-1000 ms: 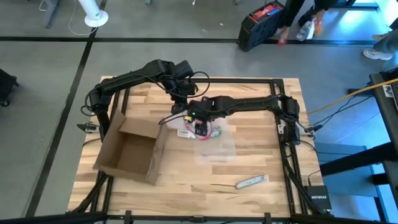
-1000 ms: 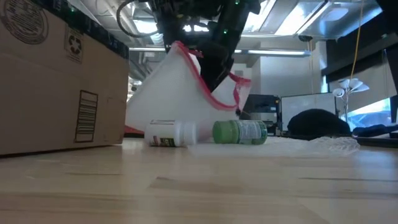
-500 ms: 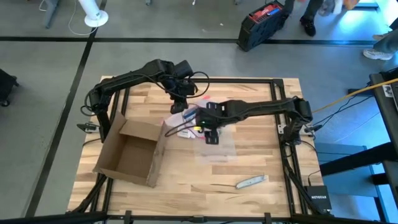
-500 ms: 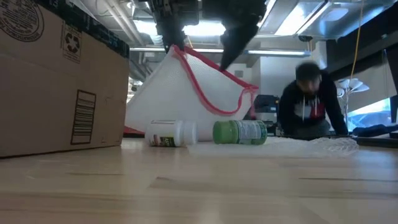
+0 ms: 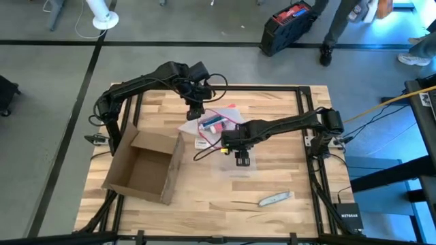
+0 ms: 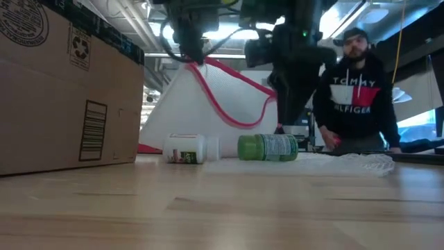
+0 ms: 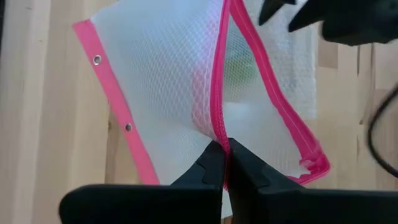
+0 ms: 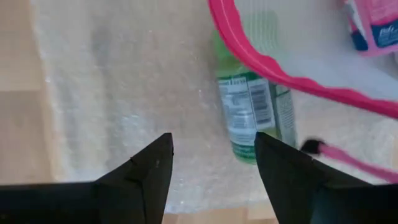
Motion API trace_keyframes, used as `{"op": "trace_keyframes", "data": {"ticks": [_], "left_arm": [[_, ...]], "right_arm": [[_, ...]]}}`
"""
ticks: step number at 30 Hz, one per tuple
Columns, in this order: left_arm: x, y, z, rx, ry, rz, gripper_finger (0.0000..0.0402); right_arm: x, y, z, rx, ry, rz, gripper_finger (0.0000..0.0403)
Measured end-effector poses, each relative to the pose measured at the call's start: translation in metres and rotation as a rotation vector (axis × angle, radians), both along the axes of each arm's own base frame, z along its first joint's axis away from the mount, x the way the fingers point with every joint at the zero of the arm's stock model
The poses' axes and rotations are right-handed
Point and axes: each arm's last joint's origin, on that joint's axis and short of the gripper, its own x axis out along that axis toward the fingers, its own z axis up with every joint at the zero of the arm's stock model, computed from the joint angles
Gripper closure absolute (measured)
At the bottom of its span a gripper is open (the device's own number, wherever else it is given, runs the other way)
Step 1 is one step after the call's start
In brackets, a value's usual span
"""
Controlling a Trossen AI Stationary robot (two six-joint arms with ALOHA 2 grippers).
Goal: Unpack boxes
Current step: Put the green bottle into the transparent zip bag
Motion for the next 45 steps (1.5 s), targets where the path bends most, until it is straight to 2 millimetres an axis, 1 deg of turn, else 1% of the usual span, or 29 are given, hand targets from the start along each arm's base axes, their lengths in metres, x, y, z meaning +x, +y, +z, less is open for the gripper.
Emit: {"op": "trace_keyframes", "data": {"ticks": [3,6,11,15,17,22,31,39,45], "left_arm": [[0.000,0.000,0.000,0.000,0.001,0.000,0.0401],[0.000,0.000,0.000,0.000,0.000,-0.002,0.0401],[0.000,0.000,0.000,0.000,0.000,-0.002,0.0401],[0.000,-0.001,0.000,-0.002,0.003,-0.001,0.0401],[-0.001,-0.001,0.000,-0.005,0.010,-0.001,0.0401],[-0.002,-0.001,0.000,-0.007,0.017,-0.005,0.0401],[-0.002,-0.001,-0.001,-0.008,0.018,-0.002,0.0401],[-0.002,-0.001,-0.001,-0.013,0.019,0.008,0.0401],[-0.002,-0.001,0.000,-0.016,0.020,0.014,0.0401]], "right_arm": [[0.000,-0.005,-0.005,-0.022,-0.006,-0.017,0.0187],[0.002,-0.011,-0.004,-0.045,-0.027,-0.027,0.0187],[0.007,-0.027,-0.006,-0.068,-0.085,-0.025,0.0187],[0.004,-0.039,-0.017,0.058,-0.102,-0.020,0.0187],[0.000,-0.042,-0.023,0.085,-0.086,-0.026,0.0187],[-0.006,-0.041,-0.035,0.091,-0.064,0.007,0.0187],[-0.002,-0.040,-0.037,0.116,-0.123,0.017,0.0187],[-0.005,-0.039,-0.050,0.140,-0.142,-0.002,0.0187],[-0.004,-0.038,-0.049,0.180,-0.150,-0.018,0.0187]]}}
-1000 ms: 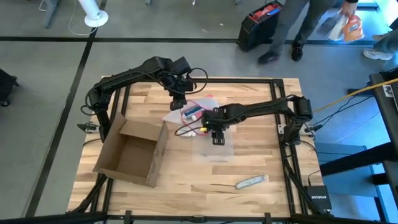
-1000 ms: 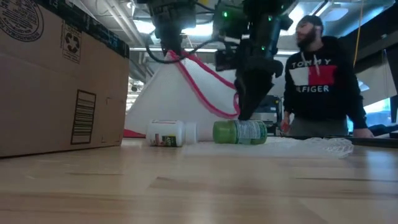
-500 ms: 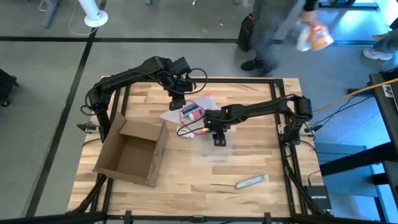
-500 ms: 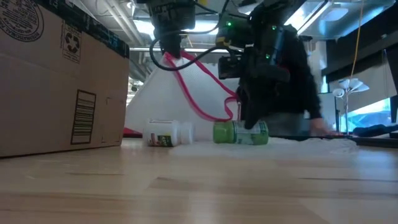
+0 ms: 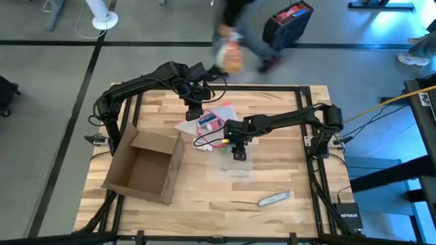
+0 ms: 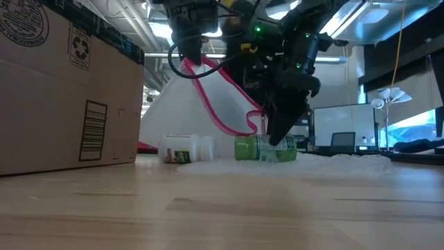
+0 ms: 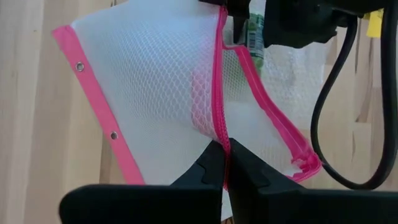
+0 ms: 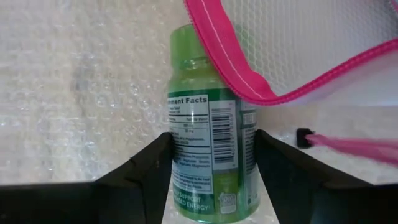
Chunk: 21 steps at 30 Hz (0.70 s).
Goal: Unpack boxes
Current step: Put the green bottle into the transparent zip bag
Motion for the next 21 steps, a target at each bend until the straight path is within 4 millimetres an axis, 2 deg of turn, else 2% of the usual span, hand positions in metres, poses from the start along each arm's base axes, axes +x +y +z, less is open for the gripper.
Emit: {"op": "trace_keyframes", "data": {"ticks": [5,11,15,18,21], "left_arm": [[0.000,0.000,0.000,-0.002,0.001,0.004,0.0401],[0.000,0.000,0.000,-0.002,0.001,0.004,0.0401],[0.000,0.000,0.000,-0.002,0.001,0.004,0.0401],[0.000,0.000,0.000,-0.002,0.001,0.004,0.0401],[0.000,0.000,0.000,-0.002,0.001,0.005,0.0401]], "right_arm": [[0.006,0.000,0.011,-0.010,0.005,-0.003,0.0200],[0.016,-0.001,0.032,-0.017,-0.040,0.020,0.0254],[0.014,0.001,0.034,0.020,-0.022,0.041,0.0283],[0.013,0.003,0.033,0.098,-0.019,0.069,0.0281],[0.012,0.004,0.032,0.105,-0.013,0.067,0.0245]]}}
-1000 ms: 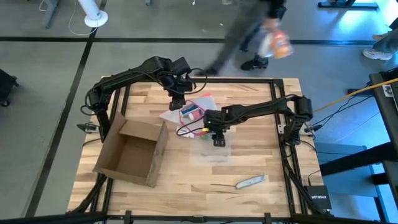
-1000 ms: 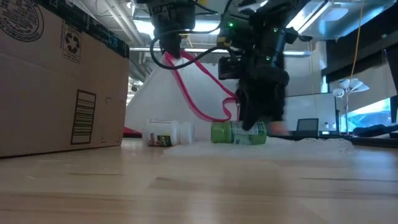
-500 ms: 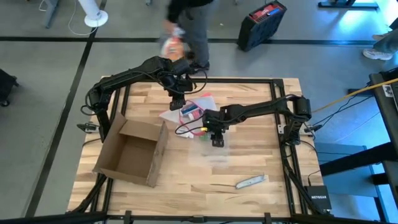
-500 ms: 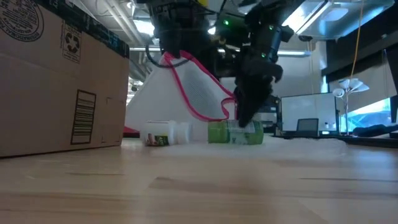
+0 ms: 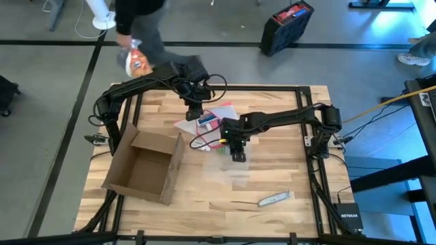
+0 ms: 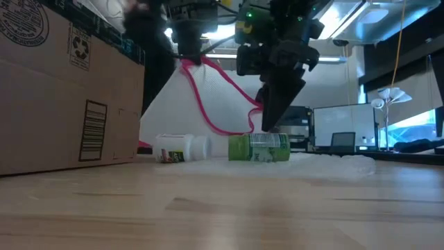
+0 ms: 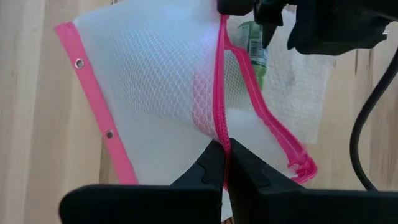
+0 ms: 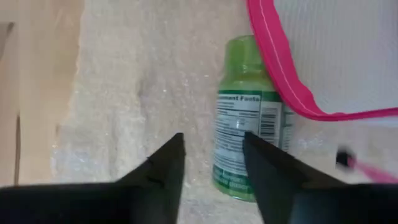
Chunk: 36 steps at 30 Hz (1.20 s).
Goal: Unpack boxes
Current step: Put the green bottle into the transparent zip bag
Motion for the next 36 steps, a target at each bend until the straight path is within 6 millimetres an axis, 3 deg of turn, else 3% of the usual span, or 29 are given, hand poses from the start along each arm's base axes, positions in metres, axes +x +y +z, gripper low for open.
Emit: {"op": "trace_keyframes", "data": {"ticks": [7,11,17,31,36], "left_arm": [[0.000,0.000,0.000,0.000,0.000,0.000,0.0401],[0.000,0.000,0.000,0.000,-0.001,0.000,0.0401],[0.000,0.000,0.000,0.001,-0.002,0.000,0.0401],[0.000,0.000,0.000,-0.001,0.000,0.003,0.0401],[0.000,0.000,0.000,-0.002,0.002,0.003,0.0401]], "right_arm": [[-0.002,-0.001,-0.001,-0.068,0.040,-0.087,0.0103],[-0.003,-0.002,-0.002,-0.113,0.054,-0.088,0.0074],[0.003,-0.004,-0.006,-0.170,0.015,-0.060,0.0093],[0.011,0.000,-0.047,-0.171,0.133,-0.060,0.0151],[0.011,0.000,-0.046,-0.173,0.137,-0.087,0.0184]]}}
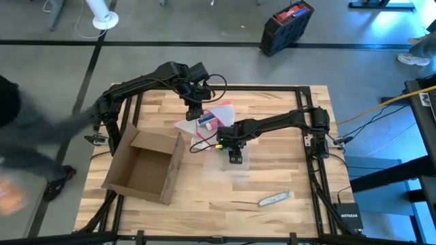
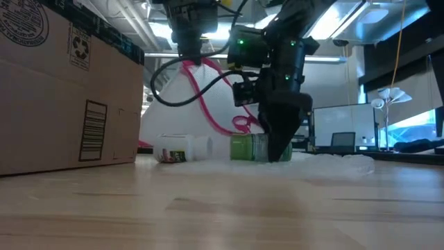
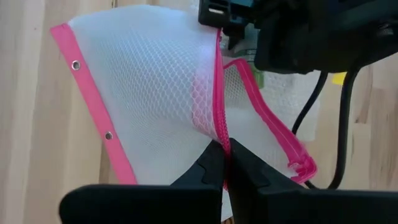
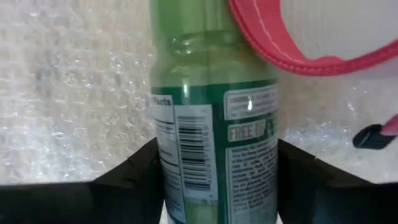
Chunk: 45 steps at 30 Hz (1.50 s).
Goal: Unpack boxes
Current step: Put the green bottle into the transparent zip bag
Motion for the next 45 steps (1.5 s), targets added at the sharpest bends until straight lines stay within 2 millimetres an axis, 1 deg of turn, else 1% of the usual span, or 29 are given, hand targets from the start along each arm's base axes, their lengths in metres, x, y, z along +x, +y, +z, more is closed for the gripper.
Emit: {"op": "trace_keyframes", "data": {"ticks": [3,8,17,20,24,26,28,30,32,35,37,40,42,45], "left_arm": [[0.000,0.000,0.000,0.000,0.002,-0.001,0.0401],[0.000,0.000,0.000,0.000,0.002,-0.002,0.0401],[-0.001,0.000,0.000,0.000,0.005,-0.005,0.0401],[0.000,0.000,0.000,0.001,0.003,-0.007,0.0401],[0.000,0.000,0.000,0.002,0.001,-0.008,0.0401],[0.000,-0.001,0.000,0.002,0.002,-0.009,0.0401],[0.000,-0.001,0.000,0.001,0.003,-0.010,0.0401],[0.000,-0.002,0.000,0.000,0.005,-0.012,0.0401],[0.001,-0.003,0.000,-0.001,0.005,-0.014,0.0401],[0.001,-0.005,0.000,-0.001,0.006,-0.018,0.0401],[0.002,-0.006,0.000,-0.001,0.005,-0.022,0.0401],[0.003,-0.008,0.000,-0.003,0.006,-0.025,0.0401],[0.004,-0.010,0.000,-0.004,0.006,-0.029,0.0401],[0.004,-0.010,-0.001,-0.005,0.007,-0.029,0.0401]], "right_arm": [[-0.003,0.000,0.007,0.000,0.000,-0.003,0.0193],[-0.010,0.007,0.025,0.005,-0.018,-0.008,0.0186],[-0.020,0.043,0.069,0.070,-0.148,0.020,0.0187],[-0.017,0.051,0.085,0.071,-0.199,0.017,0.0187],[-0.003,0.049,0.107,0.042,-0.316,-0.004,0.0188],[0.004,0.042,0.116,0.013,-0.388,-0.035,0.0188],[0.009,0.031,0.122,-0.006,-0.449,-0.084,0.0188],[0.012,0.016,0.125,-0.031,-0.488,-0.166,0.0188],[0.010,0.000,0.123,-0.041,-0.463,-0.239,0.0188],[0.009,-0.017,0.119,-0.030,-0.444,-0.272,0.0188],[0.010,-0.019,0.120,-0.008,-0.456,-0.262,0.0188],[0.014,-0.018,0.118,0.018,-0.473,-0.242,0.0188],[0.018,-0.017,0.110,0.051,-0.460,-0.224,0.0188],[0.025,-0.012,0.095,0.047,-0.422,-0.225,0.0188]]}}
